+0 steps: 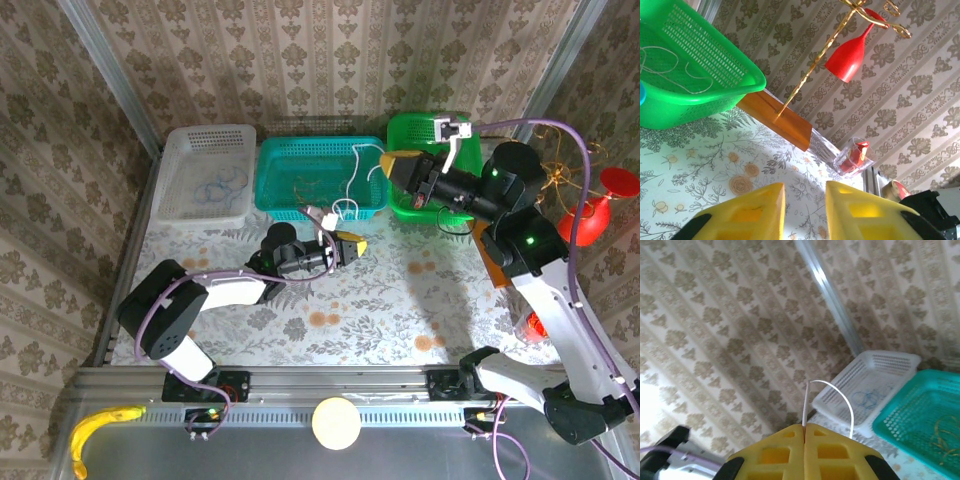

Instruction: Untangle the cables

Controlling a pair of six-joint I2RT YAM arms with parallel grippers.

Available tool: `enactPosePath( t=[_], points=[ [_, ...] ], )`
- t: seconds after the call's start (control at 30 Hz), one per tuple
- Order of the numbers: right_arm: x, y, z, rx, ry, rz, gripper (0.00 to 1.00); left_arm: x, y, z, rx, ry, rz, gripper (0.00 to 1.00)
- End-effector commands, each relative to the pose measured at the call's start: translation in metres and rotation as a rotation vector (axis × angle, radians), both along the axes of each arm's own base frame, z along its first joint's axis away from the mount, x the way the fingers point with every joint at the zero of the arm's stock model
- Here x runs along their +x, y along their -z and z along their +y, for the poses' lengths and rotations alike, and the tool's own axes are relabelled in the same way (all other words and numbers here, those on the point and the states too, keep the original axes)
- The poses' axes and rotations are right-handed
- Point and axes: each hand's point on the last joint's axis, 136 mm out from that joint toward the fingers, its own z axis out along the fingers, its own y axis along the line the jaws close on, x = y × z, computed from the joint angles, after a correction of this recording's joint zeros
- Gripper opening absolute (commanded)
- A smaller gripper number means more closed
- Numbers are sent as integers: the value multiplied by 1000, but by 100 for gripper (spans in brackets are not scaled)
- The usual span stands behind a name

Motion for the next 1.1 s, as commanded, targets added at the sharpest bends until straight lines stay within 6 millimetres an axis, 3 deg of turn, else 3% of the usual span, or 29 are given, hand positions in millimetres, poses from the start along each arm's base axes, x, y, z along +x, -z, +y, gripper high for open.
enactPosePath(
  t=[0.0,0.23,0.43,0.57,0.6,0.67,0.87,0.97,1.07],
  points=[
    [27,18,-18,-13,140,39,0,1,-13,9,-32,-41,-16,35],
    [90,88,-57,-159,417,148,0,6,-17,39,-4,-156,-8,57],
    [142,132,-90,-316,612,190,0,7,-31,61,44,-231,-30,64],
    [165,146,-105,-395,695,186,0,7,-37,77,91,-279,-43,81],
    [176,160,-107,-432,709,204,0,8,-38,81,101,-289,-42,86],
    [187,169,-112,-479,739,207,0,6,-43,88,107,-300,-48,99],
    [214,197,-123,-608,808,215,0,0,-59,107,122,-338,-77,100],
    [226,223,-124,-664,798,260,0,-3,-66,114,121,-354,-89,100],
    [230,245,-121,-702,771,312,46,-4,-70,119,124,-371,-89,100]
  ],
)
